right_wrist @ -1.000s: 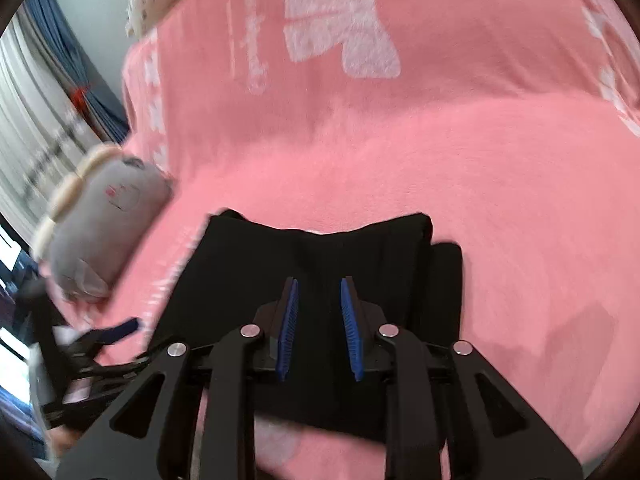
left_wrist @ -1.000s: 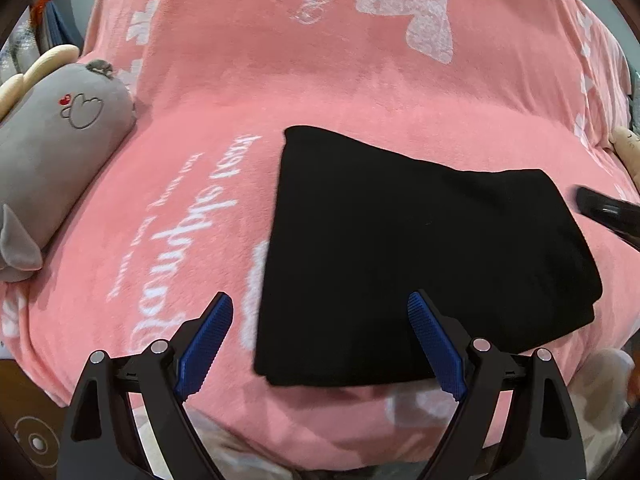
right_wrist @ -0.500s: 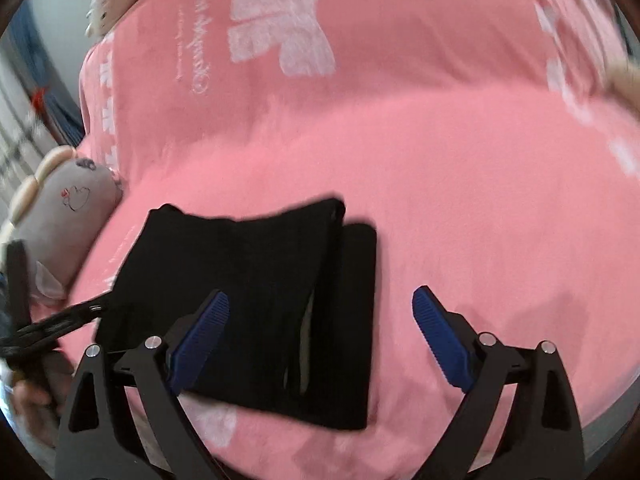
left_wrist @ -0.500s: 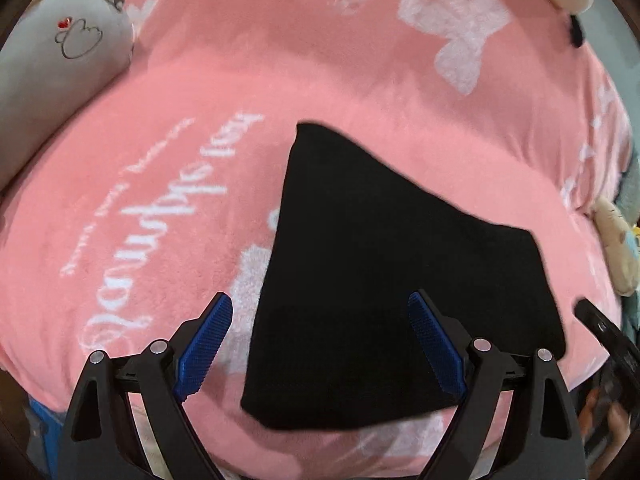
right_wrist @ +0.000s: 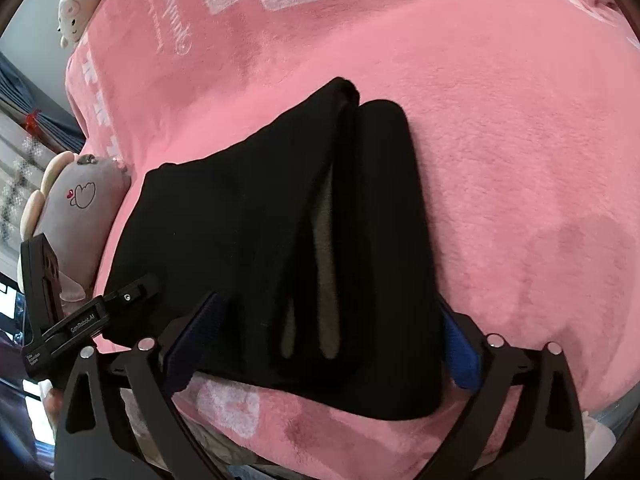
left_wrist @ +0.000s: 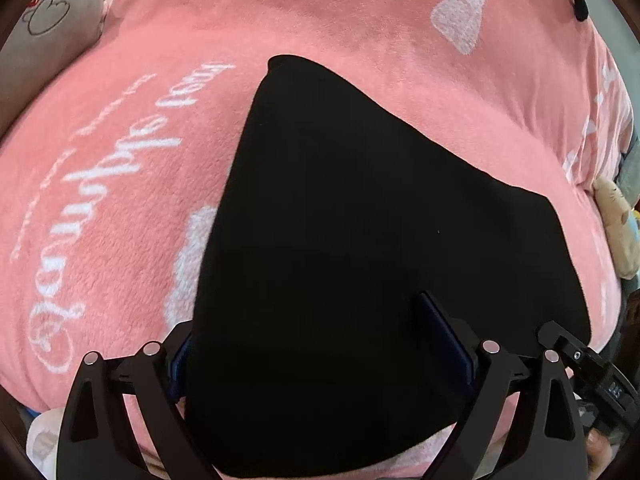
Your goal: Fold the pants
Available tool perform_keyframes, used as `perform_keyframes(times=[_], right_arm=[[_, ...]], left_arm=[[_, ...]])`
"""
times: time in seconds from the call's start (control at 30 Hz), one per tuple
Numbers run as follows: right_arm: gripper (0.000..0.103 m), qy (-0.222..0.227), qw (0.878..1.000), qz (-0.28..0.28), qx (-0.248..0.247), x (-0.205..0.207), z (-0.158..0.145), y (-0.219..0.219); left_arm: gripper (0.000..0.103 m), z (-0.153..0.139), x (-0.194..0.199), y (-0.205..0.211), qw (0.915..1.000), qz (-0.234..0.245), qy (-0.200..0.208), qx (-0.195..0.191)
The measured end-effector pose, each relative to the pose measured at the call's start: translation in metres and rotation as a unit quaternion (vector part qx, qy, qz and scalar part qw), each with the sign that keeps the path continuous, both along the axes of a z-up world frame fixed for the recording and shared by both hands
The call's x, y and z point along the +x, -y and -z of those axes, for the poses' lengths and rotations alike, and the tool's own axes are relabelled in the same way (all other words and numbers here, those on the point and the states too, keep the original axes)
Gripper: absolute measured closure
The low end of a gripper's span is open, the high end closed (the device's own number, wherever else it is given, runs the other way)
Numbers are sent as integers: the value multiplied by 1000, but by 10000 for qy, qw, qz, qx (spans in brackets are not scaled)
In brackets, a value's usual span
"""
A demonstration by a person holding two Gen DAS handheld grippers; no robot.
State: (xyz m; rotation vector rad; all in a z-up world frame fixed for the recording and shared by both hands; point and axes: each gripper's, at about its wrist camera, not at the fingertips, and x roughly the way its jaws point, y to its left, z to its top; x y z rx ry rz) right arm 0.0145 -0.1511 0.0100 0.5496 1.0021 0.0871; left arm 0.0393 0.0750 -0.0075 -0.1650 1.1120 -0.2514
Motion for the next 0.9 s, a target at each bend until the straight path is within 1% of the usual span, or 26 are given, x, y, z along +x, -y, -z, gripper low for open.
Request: perform_keyframes(times=[0.03,0.07,0.23,0.6,0.8,0.9], right_arm=[[5,17,10000,-7,-11,1,1,-1],[5,36,10000,-3,-49,2,1,-3],[5,80,9999,15,-123,9,2,-5],[5,237,9996,40,-160,26,5,-6],[5,332,9993,16,-144,33,8,-2],[5,366,9993,40,-82,34,8,-1]], left_arm=[[9,0,1,0,10000,-25,8,6],[5,0,3,1,10000,-21,-2,-30],[5,2,10,6,9999,-52,51,150],[5,5,17,12,9997,-106,158,158],[5,8,25,17,9989,-281,319,181],[5,8,26,16,9987,-316,391,129]])
